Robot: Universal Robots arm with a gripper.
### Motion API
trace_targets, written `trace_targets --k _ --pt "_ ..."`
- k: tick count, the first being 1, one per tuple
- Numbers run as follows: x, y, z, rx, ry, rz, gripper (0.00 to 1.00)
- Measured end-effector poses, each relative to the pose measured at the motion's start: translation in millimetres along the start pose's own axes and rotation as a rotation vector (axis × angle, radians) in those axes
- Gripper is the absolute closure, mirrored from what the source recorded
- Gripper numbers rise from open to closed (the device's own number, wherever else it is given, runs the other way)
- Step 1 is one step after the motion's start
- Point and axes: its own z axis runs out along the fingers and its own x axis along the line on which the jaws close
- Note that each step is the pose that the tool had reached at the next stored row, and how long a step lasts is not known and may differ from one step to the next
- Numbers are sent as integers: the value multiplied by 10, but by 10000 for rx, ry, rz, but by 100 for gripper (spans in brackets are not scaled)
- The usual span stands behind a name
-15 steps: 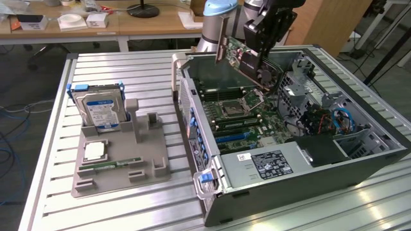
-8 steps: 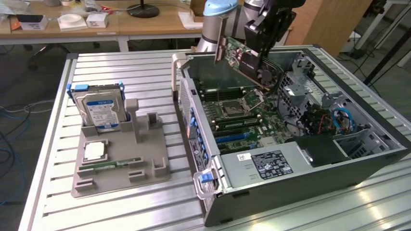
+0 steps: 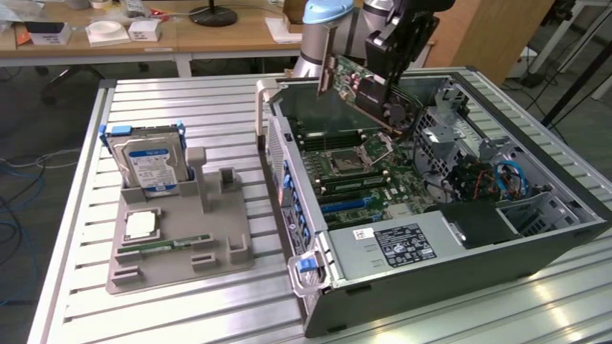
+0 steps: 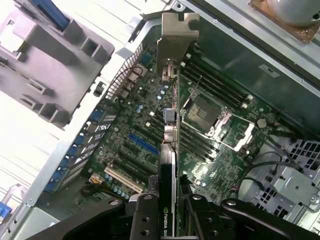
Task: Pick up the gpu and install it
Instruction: 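Insert the gpu into the slot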
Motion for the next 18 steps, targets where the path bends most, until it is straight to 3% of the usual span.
trace_targets --k 18 --pt "0 0 0 -17 47 -954 74"
